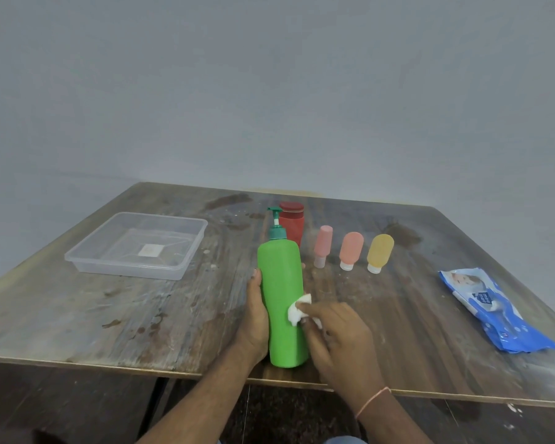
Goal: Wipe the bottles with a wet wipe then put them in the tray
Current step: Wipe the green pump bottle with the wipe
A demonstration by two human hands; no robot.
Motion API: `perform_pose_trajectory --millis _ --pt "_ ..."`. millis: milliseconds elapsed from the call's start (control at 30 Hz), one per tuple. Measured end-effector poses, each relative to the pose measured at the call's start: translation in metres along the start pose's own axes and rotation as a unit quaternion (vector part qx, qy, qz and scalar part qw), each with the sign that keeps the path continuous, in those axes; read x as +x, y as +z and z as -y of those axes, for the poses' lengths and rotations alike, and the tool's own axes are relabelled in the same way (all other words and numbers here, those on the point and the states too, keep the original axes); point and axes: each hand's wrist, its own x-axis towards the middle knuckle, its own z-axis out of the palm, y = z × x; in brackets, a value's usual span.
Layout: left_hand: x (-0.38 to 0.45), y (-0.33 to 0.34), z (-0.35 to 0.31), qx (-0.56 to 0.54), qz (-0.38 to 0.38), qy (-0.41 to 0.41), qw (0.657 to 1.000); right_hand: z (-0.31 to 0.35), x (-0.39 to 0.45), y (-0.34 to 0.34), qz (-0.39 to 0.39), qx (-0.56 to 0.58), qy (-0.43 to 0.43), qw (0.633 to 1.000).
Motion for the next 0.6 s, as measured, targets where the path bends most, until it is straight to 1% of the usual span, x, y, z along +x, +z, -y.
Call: perform_pose_trajectory --millis 167,267,333,533,600 --pt "-0.003 0.004 -0.003 0.045 -0.053 0.029 0.997 0.009 0.053 0.009 -0.042 0.041 0.028 0.998" --pt "-0.005 0.006 -0.005 0.051 -0.064 0.037 0.996 0.011 0.081 0.013 -0.055 0.054 0.040 0.996" --pt "-0.006 0.007 -0.006 0.053 -0.070 0.041 0.995 0.015 0.095 0.015 -0.051 0.050 0.032 0.997" --pt "-0.007 0.008 -0.005 0.052 -0.071 0.060 0.994 0.033 0.113 0.014 -0.045 -0.052 -0.031 0.997" --pt "-0.004 0.006 -0.005 0.071 -0.068 0.072 0.993 0.039 0.113 0.012 -0.033 -0.082 -0.055 0.995"
